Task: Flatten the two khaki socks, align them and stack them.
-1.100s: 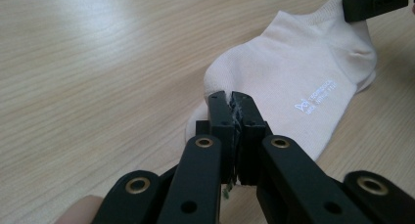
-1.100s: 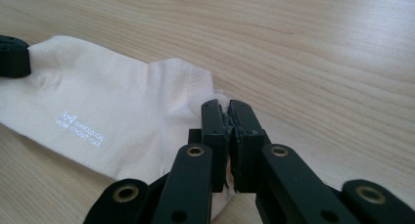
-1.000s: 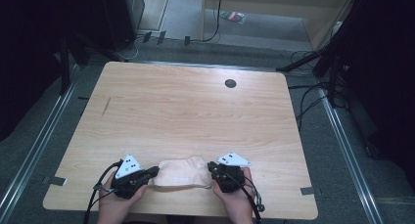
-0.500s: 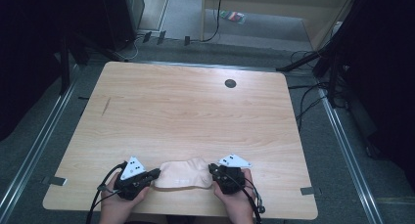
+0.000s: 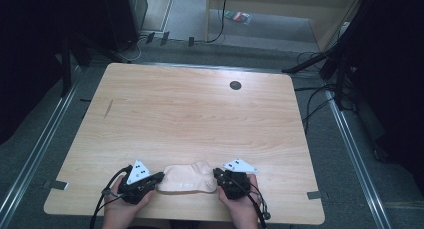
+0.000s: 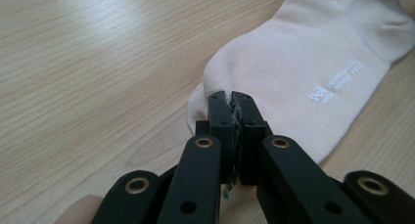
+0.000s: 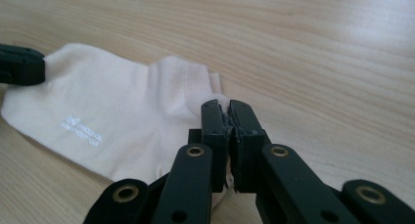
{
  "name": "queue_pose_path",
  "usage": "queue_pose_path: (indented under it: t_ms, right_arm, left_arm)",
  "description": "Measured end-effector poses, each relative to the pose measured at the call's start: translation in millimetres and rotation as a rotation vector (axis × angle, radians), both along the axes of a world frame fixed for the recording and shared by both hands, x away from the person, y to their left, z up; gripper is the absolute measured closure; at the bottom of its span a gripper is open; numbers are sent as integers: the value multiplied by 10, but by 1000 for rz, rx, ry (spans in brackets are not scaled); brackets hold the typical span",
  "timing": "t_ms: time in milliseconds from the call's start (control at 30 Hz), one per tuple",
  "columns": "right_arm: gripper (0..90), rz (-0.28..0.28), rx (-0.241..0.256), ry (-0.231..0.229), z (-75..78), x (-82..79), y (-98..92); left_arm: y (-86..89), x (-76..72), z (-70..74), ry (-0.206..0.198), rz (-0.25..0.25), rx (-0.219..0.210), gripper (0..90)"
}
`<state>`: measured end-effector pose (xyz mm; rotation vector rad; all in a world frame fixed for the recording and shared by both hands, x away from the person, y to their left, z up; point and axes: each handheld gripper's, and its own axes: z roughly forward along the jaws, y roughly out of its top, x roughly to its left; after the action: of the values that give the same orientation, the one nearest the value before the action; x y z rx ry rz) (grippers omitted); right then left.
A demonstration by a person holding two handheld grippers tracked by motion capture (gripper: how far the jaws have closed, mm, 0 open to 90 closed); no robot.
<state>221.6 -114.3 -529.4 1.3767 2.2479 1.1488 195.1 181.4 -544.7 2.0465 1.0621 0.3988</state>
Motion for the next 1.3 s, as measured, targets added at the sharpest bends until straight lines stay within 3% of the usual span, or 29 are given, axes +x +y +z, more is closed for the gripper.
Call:
queue_pose_path:
  t_ms: [300, 667, 800, 833, 867, 933, 967, 1067, 1167, 1300]
  right_arm:
    - [868, -11, 0, -18, 6, 14, -1]
    - [852, -18, -34, 3, -68, 50, 0]
    - [587, -25, -4, 12, -57, 59, -32]
    - [560, -34, 9, 6, -35, 55, -54]
    - [587, -49, 30, -8, 0, 39, -86]
    - [704, -52, 68, -41, 63, 1, -136]
    - [766, -48, 84, -47, 83, -15, -142]
    - [891, 8, 108, -48, 105, -67, -93]
    - [900, 66, 81, -9, 28, -84, 54]
    - [900, 59, 10, 42, -112, -41, 143]
  left_arm:
    - [-34, -37, 14, -25, -5, 8, 894]
    - [-47, -26, -10, -32, 4, 12, 875]
    - [-10, -41, 27, -81, 38, -39, 618]
    - [12, -52, 57, -99, 44, -65, 583]
    - [32, -64, 84, -107, 46, -82, 567]
    - [54, -83, 123, -117, 38, -116, 620]
    - [58, -91, 137, -112, 24, -134, 692]
    - [24, -70, 113, -62, -15, -145, 848]
    - [-19, -24, 23, -17, -6, -111, 895]
    - [-59, -2, -48, 6, 7, -55, 900]
